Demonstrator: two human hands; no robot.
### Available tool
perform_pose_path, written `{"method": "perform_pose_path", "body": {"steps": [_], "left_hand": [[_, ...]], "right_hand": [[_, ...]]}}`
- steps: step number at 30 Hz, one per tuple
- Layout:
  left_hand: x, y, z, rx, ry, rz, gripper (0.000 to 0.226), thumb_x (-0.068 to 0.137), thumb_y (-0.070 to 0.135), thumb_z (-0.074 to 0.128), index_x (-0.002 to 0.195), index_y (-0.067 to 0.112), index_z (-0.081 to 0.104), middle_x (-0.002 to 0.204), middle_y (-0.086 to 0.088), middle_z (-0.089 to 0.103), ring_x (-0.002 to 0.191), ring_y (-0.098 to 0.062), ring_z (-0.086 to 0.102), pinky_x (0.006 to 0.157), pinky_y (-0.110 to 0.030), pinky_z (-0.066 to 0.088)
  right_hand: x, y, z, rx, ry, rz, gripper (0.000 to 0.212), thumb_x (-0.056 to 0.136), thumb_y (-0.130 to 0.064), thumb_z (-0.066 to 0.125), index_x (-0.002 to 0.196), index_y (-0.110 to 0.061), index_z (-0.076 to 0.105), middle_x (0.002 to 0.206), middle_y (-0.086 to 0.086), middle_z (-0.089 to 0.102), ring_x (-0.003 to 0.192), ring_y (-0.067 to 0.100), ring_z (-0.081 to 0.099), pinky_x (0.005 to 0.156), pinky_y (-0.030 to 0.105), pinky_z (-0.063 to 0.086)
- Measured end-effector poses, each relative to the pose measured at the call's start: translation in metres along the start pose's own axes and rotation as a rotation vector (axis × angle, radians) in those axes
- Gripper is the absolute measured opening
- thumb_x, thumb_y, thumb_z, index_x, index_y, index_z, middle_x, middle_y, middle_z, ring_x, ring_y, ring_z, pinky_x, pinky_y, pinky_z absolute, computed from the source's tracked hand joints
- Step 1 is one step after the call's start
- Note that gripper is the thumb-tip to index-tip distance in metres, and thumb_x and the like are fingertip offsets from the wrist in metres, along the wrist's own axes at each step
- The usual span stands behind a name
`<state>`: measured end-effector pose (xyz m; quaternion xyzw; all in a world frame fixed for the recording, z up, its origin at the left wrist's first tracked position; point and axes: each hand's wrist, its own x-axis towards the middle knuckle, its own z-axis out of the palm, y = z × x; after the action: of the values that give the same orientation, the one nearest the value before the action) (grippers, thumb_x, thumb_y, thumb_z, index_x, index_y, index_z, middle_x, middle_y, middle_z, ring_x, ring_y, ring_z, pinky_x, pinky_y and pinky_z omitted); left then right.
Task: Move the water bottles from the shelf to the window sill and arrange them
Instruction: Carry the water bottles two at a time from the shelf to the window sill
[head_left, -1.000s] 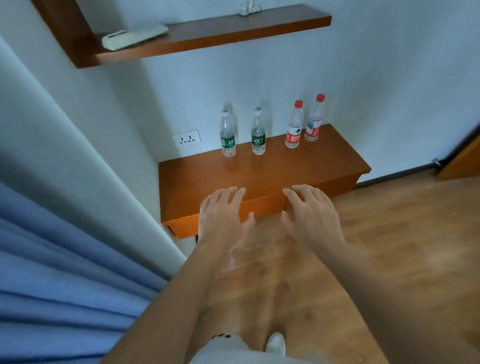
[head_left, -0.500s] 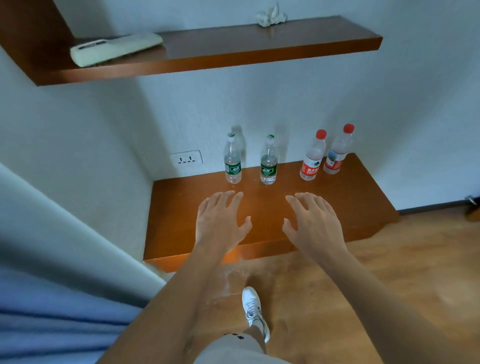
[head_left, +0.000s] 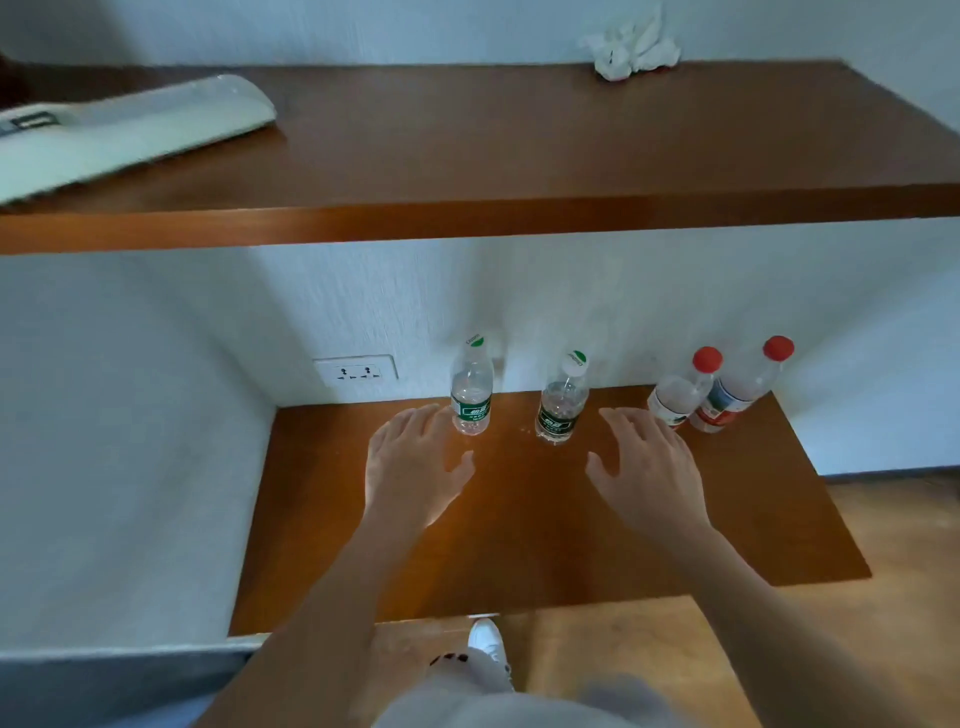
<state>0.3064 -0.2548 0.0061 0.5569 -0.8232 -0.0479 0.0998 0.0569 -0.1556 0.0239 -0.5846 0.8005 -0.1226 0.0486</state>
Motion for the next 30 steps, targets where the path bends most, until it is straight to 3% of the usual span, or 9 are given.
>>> {"method": "perform_pose_path", "body": {"steps": [5, 10, 14, 20, 24, 27, 30], "left_hand": [[0.039, -0.015, 0.013, -0.113, -0.040, -0.160, 0.069, 0.084, 0.066, 0.055, 0.141, 0.029, 0.043, 0.144, 0.003, 0.050, 0.133, -0.019, 0.045, 0.107, -0.046, 0.042], [0.072, -0.006, 0.034, -0.235, -0.111, -0.231, 0.089, 0.076, 0.065, 0.068, 0.147, 0.024, 0.033, 0.149, -0.002, 0.044, 0.137, -0.022, 0.041, 0.110, -0.046, 0.039], [0.090, 0.002, 0.054, -0.341, -0.151, -0.270, 0.099, 0.067, 0.059, 0.079, 0.146, 0.020, 0.034, 0.146, -0.004, 0.048, 0.133, -0.023, 0.045, 0.107, -0.043, 0.040], [0.105, 0.012, 0.071, -0.595, -0.143, -0.310, 0.089, 0.061, 0.046, 0.088, 0.132, 0.018, 0.042, 0.123, -0.001, 0.060, 0.111, -0.019, 0.056, 0.094, -0.041, 0.052], [0.114, 0.019, 0.074, -0.724, -0.141, -0.390, 0.082, 0.063, 0.038, 0.090, 0.129, 0.021, 0.043, 0.117, 0.004, 0.060, 0.102, -0.016, 0.055, 0.083, -0.030, 0.046], [0.118, 0.020, 0.078, -0.779, -0.137, -0.422, 0.078, 0.066, 0.034, 0.089, 0.130, 0.023, 0.045, 0.118, 0.004, 0.062, 0.105, -0.017, 0.058, 0.085, -0.031, 0.048], [0.118, 0.020, 0.076, -0.794, -0.135, -0.434, 0.070, 0.069, 0.031, 0.087, 0.126, 0.023, 0.047, 0.116, 0.003, 0.062, 0.104, -0.018, 0.059, 0.085, -0.032, 0.048]], "right_hand": [[0.037, 0.009, 0.017, 0.143, -0.078, 0.082, 0.074, 0.086, -0.052, 0.066, 0.148, -0.023, 0.037, 0.144, 0.003, 0.051, 0.127, 0.024, 0.054, 0.102, 0.043, 0.050], [0.069, 0.010, 0.048, 0.352, -0.176, 0.172, 0.093, 0.076, -0.058, 0.076, 0.150, -0.022, 0.032, 0.145, 0.006, 0.048, 0.133, 0.026, 0.048, 0.103, 0.041, 0.043], [0.080, 0.009, 0.077, 0.615, -0.161, 0.257, 0.095, 0.071, -0.046, 0.086, 0.148, -0.021, 0.037, 0.144, -0.001, 0.051, 0.128, 0.014, 0.048, 0.096, 0.027, 0.037], [0.095, 0.008, 0.105, 0.810, -0.149, 0.311, 0.088, 0.065, -0.040, 0.091, 0.138, -0.025, 0.045, 0.128, -0.007, 0.059, 0.116, 0.012, 0.057, 0.083, 0.012, 0.042], [0.112, 0.006, 0.119, 0.865, -0.162, 0.333, 0.090, 0.063, -0.042, 0.091, 0.137, -0.028, 0.043, 0.126, -0.009, 0.060, 0.115, 0.012, 0.060, 0.088, 0.020, 0.050], [0.119, 0.005, 0.124, 0.882, -0.188, 0.348, 0.081, 0.064, -0.037, 0.092, 0.131, -0.029, 0.047, 0.123, -0.009, 0.061, 0.114, 0.013, 0.060, 0.096, 0.032, 0.052], [0.121, 0.006, 0.123, 0.837, -0.185, 0.329, 0.068, 0.067, -0.034, 0.091, 0.120, -0.031, 0.049, 0.112, -0.014, 0.063, 0.103, 0.010, 0.063, 0.085, 0.019, 0.051]]}}
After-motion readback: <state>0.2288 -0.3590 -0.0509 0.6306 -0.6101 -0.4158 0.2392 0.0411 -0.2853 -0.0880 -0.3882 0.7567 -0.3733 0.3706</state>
